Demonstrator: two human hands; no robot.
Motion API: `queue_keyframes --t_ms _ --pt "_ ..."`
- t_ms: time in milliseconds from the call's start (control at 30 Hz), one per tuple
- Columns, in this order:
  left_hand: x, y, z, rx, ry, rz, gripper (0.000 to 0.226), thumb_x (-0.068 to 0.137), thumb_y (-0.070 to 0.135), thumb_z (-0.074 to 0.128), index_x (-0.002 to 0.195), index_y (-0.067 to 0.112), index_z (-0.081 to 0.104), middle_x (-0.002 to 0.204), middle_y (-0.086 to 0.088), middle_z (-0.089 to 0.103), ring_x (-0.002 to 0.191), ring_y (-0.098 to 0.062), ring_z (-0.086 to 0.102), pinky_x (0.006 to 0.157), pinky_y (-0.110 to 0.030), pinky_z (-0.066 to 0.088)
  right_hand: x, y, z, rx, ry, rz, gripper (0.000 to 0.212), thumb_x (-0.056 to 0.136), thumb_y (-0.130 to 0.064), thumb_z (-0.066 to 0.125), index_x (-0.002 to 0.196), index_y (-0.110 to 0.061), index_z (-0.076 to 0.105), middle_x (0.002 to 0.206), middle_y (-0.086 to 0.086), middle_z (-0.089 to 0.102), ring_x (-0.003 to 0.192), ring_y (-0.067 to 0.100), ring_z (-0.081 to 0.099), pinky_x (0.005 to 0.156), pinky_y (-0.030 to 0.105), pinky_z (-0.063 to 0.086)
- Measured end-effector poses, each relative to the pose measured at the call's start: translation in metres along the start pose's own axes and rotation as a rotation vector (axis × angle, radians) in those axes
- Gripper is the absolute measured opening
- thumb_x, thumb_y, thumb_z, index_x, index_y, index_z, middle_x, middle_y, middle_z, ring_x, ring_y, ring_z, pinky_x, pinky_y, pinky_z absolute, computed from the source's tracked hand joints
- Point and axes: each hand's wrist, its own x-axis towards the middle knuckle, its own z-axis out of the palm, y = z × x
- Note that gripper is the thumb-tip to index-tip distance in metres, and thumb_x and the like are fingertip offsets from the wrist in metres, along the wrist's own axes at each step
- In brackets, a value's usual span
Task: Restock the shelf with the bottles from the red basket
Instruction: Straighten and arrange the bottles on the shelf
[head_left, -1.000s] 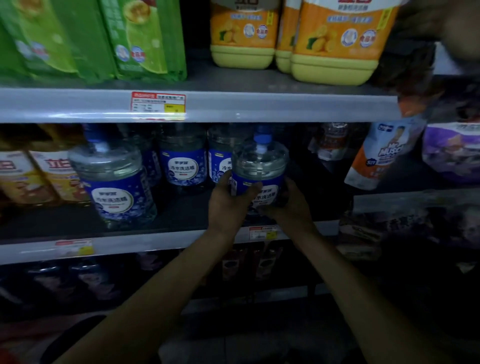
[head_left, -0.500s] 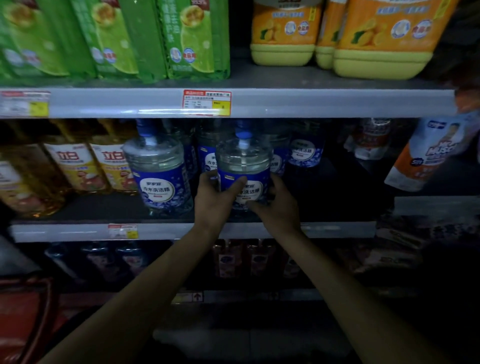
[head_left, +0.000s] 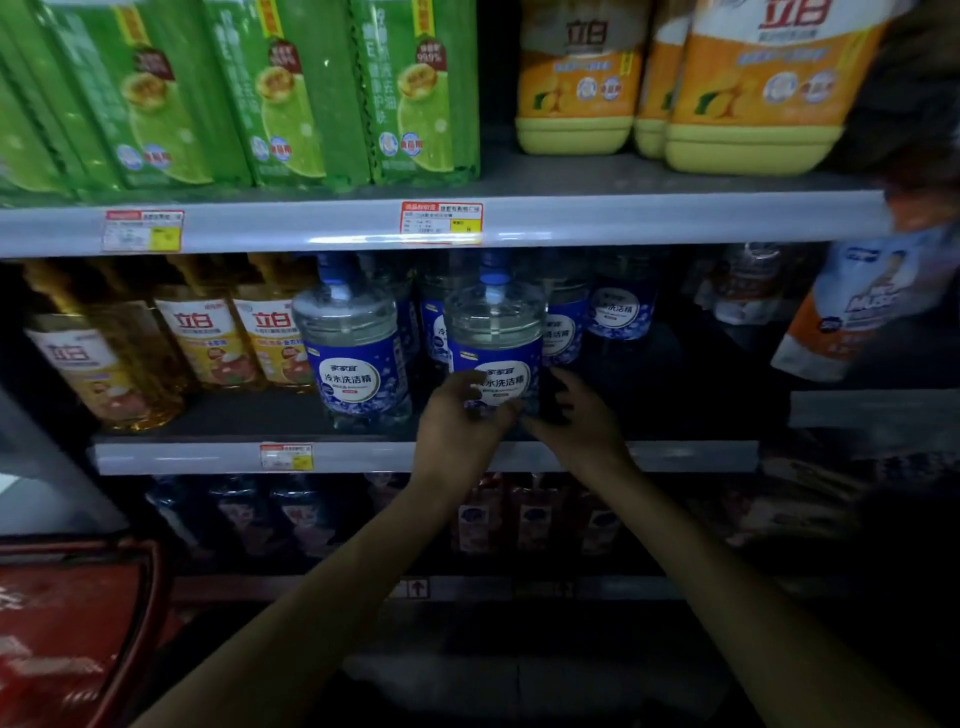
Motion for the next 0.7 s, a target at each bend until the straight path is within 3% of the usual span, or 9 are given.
queue_keyframes --t_ms 67,133,300,467,567,700 --pt "-0.007 0.001 0.009 0.037 -0.024 0.034 0.035 0.09 0.024 0.077 0.121 0.024 0.061 0.116 0.006 0.069 0.106 -0.01 0.067 0.089 -0.029 0.058 -0.002 0.006 -0.011 -0.07 0.029 0.04 0.073 0.087 -0.025 0.078 0.151 -0.025 0.043 0.145 0.002 0.055 0.13 0.021 0.054 0.106 0.036 0.046" --pt "-0.011 0.005 0.021 0.086 -0.049 0.061 0.036 0.091 0.028 0.075 0.124 0.024 0.061 0.119 0.004 0.069 0.11 -0.014 0.066 0.092 -0.034 0.056 -0.004 0.011 -0.026 -0.123 0.055 0.067 0.071 0.087 -0.025 0.077 0.15 -0.022 0.045 0.144 0.007 0.056 0.129 0.024 0.055 0.105 0.037 0.048" --pt "-0.01 0.021 0.059 0.133 -0.142 0.112 0.044 0.095 0.028 0.071 0.136 0.018 0.057 0.12 0.004 0.066 0.109 -0.011 0.061 0.095 -0.032 0.053 -0.007 0.024 -0.064 -0.214 0.125 0.055 0.061 0.089 -0.026 0.076 0.145 -0.018 0.051 0.136 0.007 0.063 0.122 0.024 0.061 0.093 0.026 0.045" --pt "0.005 0.023 0.106 0.188 -0.209 0.142 0.045 0.096 0.024 0.069 0.138 0.014 0.056 0.126 -0.006 0.068 0.116 -0.021 0.065 0.094 -0.032 0.053 0.004 0.043 -0.088 -0.239 0.178 0.079 0.049 0.091 -0.026 0.073 0.137 -0.017 0.059 0.127 0.007 0.068 0.116 0.027 0.064 0.09 0.028 0.047" --pt "0.022 0.022 0.14 0.187 -0.226 0.131 0.044 0.097 0.022 0.068 0.139 0.014 0.056 0.128 -0.007 0.068 0.118 -0.023 0.064 0.097 -0.035 0.053 0.025 0.062 -0.1 -0.252 0.162 0.12 0.035 0.094 -0.033 0.066 0.126 -0.017 0.066 0.123 0.007 0.07 0.114 0.028 0.065 0.087 0.029 0.048" --pt "0.052 0.014 0.178 0.164 -0.196 0.099 0.039 0.096 0.017 0.065 0.134 0.017 0.059 0.125 -0.006 0.068 0.115 -0.022 0.064 0.095 -0.034 0.054 0.059 0.074 -0.116 -0.376 0.194 0.101 0.027 0.098 -0.027 0.059 0.119 -0.013 0.069 0.122 0.011 0.07 0.112 0.031 0.065 0.084 0.028 0.046"
